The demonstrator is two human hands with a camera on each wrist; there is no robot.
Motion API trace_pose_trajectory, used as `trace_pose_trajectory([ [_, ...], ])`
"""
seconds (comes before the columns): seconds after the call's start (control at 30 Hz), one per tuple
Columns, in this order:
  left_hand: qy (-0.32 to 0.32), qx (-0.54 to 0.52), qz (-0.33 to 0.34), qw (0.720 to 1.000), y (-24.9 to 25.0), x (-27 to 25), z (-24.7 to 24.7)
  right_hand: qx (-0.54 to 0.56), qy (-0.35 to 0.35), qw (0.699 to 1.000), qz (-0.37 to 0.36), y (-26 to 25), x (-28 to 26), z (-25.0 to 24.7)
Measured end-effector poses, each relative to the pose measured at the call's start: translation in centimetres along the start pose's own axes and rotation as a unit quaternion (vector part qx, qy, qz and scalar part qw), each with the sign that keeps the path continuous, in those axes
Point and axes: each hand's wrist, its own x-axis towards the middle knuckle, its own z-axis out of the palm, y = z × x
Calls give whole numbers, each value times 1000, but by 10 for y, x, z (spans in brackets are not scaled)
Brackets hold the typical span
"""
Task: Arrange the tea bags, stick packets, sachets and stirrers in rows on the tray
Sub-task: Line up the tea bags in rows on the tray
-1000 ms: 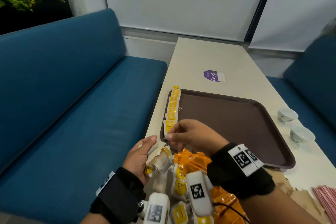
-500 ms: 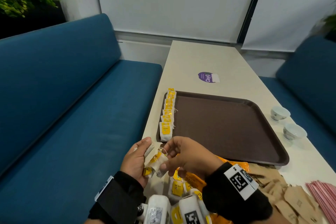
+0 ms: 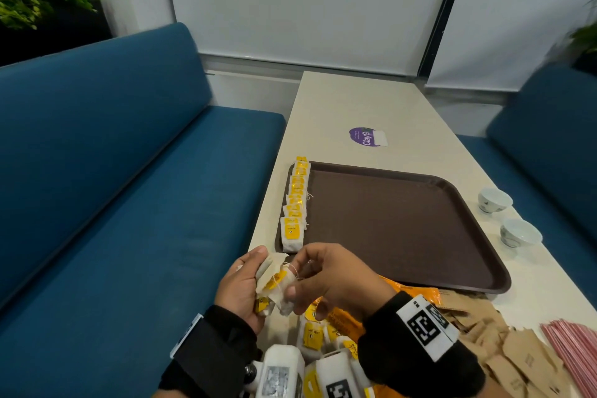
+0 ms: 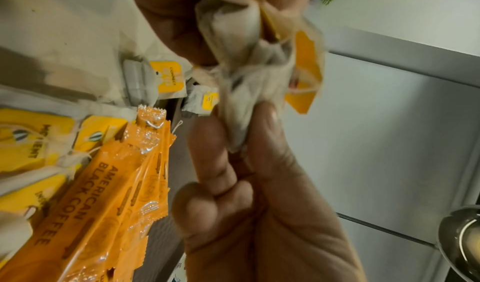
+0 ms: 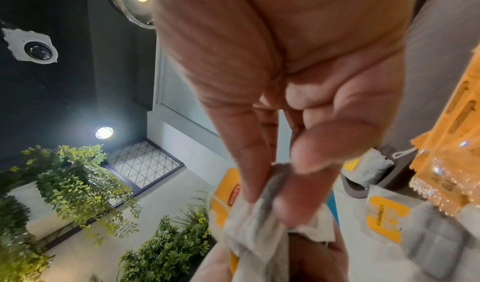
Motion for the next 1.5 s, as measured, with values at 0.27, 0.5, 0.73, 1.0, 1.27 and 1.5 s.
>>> trace_pose_trajectory([
  [0.27, -5, -13, -6, 1000, -2, 12, -15, 1, 36, 999, 9, 7, 2, -8],
  [0.5, 5, -64, -23, 998, 5, 15, -23, -10, 71, 997, -4, 9, 0, -18],
  [0.73, 8, -59, -37, 998, 6, 13, -31, -138, 246, 959, -10, 8, 36, -37],
  [1.0, 25, -59, -44, 997, 3, 16, -40, -218, 237, 946, 36, 16, 81, -23],
  [1.27, 13, -45, -21, 999, 10, 13, -43, -263, 223, 930, 126, 22, 104, -20],
  [1.5, 14, -23, -7, 1000, 11, 10, -34, -203, 248, 940, 118, 21, 111, -18],
])
